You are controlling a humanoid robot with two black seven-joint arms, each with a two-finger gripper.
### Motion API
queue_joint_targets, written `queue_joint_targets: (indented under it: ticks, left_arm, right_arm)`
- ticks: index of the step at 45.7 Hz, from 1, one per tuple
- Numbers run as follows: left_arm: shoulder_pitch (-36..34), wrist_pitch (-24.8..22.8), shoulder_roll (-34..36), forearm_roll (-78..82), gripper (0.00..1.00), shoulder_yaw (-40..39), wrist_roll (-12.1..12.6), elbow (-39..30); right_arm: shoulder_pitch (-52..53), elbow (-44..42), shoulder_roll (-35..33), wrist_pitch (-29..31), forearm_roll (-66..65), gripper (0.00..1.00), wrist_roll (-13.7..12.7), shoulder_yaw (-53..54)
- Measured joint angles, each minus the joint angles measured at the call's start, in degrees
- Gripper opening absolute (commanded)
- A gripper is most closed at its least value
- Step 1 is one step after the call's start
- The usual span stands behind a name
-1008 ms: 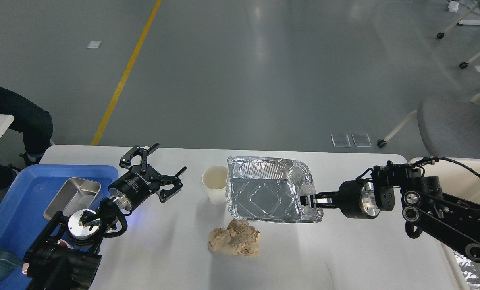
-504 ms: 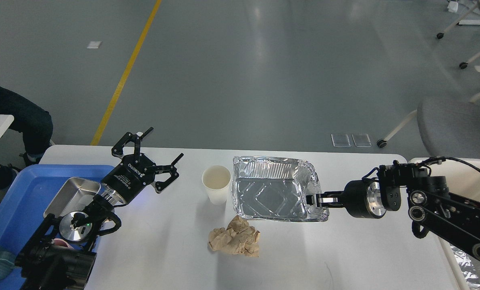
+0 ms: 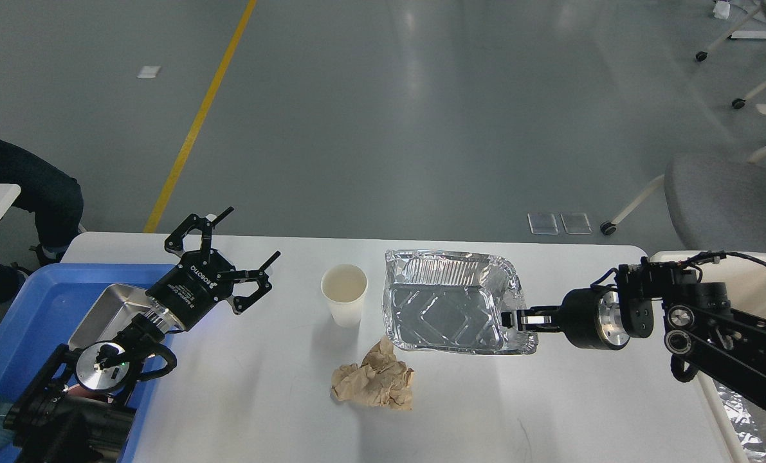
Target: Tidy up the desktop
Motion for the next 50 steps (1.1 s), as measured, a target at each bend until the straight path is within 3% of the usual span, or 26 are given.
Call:
queue_joint_targets:
  ticks: [11, 25, 29, 32, 38, 46, 50]
  left_arm:
    - [-1.6, 1.8, 6.7, 20.0, 1.0, 1.4, -0.2, -0.1]
    - [-2.8, 0.4, 8.9, 22.1, 1.0, 0.9, -0.4, -0.1]
    - [-2.9, 1.0, 8.9, 22.0, 1.0, 0.4, -2.1, 0.0]
    - [-2.9, 1.2, 8.9, 22.1, 1.0, 0.3, -6.5, 0.0]
    - [-3.1, 1.3, 9.5, 25.3, 1.0, 1.2, -18.9, 0.0]
    - [-3.8, 1.9, 9.7, 38.7, 1.0, 1.4, -37.6, 0.0]
    - [-3.4, 3.4, 9.2, 42.6, 1.0, 1.5, -44.0, 0.2]
  right_arm:
    - [0.0, 0.0, -0.5, 0.0, 0.0, 0.0, 0.0, 0.0]
    - [-0.1, 0.0, -0.6, 0.0, 0.0, 0.0, 0.0, 0.1]
    - [-0.1, 0.0, -1.0, 0.0, 0.0, 0.0, 0.0, 0.1]
    - [-0.1, 0.0, -1.1, 0.0, 0.0, 0.0, 0.0, 0.1]
    - [-0.2, 0.0, -1.1, 0.0, 0.0, 0.0, 0.0, 0.2]
    - [-0.3, 0.1, -1.1, 0.0, 0.0, 0.0, 0.0, 0.2]
    - [-0.4, 0.1, -1.1, 0.0, 0.0, 0.0, 0.0, 0.2]
